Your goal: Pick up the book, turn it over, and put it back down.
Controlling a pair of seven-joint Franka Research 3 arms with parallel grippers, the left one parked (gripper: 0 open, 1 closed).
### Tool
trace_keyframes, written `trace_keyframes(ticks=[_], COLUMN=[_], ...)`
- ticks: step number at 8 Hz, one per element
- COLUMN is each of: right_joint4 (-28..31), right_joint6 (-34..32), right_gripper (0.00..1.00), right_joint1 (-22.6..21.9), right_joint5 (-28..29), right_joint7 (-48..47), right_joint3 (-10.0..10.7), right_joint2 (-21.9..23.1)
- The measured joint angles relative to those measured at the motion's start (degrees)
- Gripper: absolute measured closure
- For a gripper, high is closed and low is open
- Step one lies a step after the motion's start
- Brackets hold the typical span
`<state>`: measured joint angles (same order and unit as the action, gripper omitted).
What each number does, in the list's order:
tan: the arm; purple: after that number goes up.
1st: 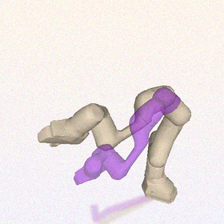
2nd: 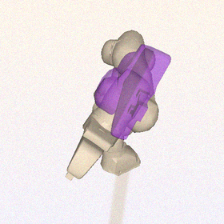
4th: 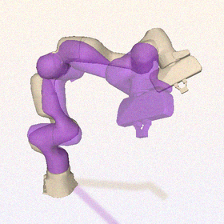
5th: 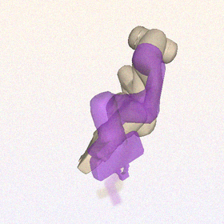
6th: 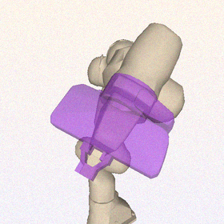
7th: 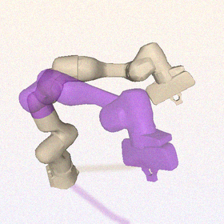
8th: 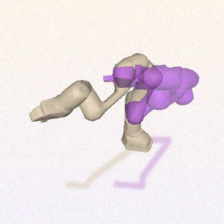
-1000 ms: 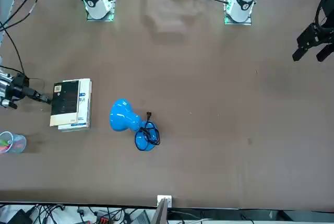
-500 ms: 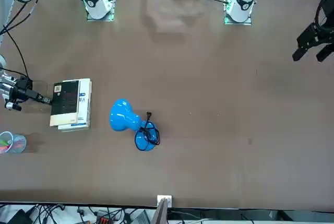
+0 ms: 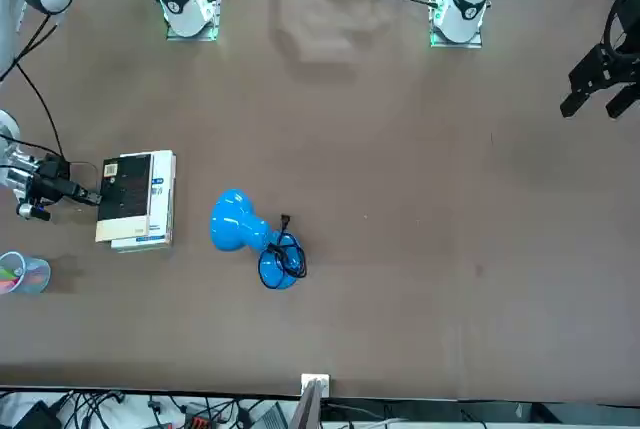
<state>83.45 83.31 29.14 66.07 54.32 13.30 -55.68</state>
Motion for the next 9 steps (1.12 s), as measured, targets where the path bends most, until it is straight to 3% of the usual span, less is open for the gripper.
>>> trace_keyframes(ticks=[3, 6, 7, 8, 9], right_joint4=[-0.48, -0.63, -0.64, -0.64, -0.63], right_joint6=[-0.67, -1.36, -1.39, -1.43, -1.81], right_gripper=[0.12, 0.31, 0.42, 0.69, 0.8], right_joint1=[0.06, 0.67, 0.74, 0.74, 0.76], right_joint5=[0.25, 0.91, 0.91, 0.91, 0.91], right_joint7=[0.05, 0.45, 1.45, 2.31, 2.64], right_joint3=[-0.12, -0.4, -0.5, -0.53, -0.55], right_joint2=[-0.27, -0.28, -0.36, -0.6, -0.84])
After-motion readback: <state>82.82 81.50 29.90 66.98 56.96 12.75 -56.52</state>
